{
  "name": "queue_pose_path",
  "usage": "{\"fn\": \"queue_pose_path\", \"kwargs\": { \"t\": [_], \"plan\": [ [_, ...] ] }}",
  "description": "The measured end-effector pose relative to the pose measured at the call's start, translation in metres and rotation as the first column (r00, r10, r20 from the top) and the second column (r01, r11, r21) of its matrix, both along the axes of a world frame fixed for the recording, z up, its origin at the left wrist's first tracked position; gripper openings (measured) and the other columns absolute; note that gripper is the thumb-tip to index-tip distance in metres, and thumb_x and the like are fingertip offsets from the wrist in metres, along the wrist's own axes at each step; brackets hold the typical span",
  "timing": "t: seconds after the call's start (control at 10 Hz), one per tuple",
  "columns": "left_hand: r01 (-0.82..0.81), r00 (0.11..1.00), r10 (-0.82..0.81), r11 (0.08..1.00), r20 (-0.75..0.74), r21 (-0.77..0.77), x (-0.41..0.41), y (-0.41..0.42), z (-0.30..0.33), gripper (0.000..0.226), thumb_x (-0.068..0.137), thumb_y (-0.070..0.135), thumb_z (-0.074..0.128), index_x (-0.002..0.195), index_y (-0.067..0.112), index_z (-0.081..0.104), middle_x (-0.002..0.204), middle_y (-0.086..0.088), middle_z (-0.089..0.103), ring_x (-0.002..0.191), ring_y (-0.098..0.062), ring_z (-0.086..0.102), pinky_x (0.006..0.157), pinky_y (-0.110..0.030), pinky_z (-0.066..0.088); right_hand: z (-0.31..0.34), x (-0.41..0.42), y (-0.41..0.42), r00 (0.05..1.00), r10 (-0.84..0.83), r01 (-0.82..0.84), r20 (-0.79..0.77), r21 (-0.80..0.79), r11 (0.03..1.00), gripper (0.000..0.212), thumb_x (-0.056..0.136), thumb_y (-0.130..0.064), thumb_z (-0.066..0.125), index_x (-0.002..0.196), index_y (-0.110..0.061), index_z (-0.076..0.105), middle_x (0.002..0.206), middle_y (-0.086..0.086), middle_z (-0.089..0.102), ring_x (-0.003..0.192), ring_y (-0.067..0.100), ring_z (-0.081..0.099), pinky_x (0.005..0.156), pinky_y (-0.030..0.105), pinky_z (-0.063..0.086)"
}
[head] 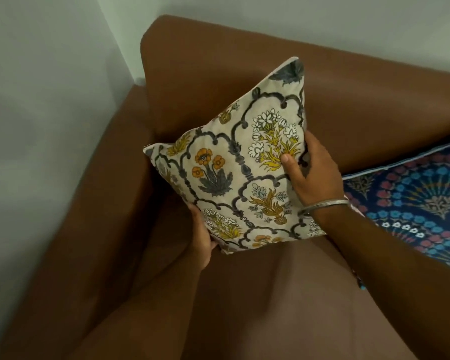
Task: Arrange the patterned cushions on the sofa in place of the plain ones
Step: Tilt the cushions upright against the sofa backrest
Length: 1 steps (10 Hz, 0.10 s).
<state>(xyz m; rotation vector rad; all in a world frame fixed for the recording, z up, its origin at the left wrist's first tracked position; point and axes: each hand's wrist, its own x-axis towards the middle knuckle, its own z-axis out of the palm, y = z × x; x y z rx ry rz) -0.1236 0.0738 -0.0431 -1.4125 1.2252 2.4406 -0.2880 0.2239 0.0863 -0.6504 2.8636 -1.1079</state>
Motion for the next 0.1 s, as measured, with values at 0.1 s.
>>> {"fn": "queue_pose_path", "kwargs": {
  "t": [0.1],
  "plan": [
    [-0.015,0.999,0.022,0.990,0.046,-0.143,0.0202,-0.0031,0.0047,0.110,0.069,0.089,0.023,0.159,0.025,0.028,0.164,-0.010,0.035,0.148,-0.033,0.037,0.115,-0.043,0.032,-0.0123,0.0178,0.0069,0.999,-0.050,0.050,0.010,0.011,0.999,0.070,0.095,-0.057,0.047,0.153,-0.025,0.026,0.148,0.007,0.047,0.137,0.021,0.042,0.104,0.039,0.040]
  ]
}}
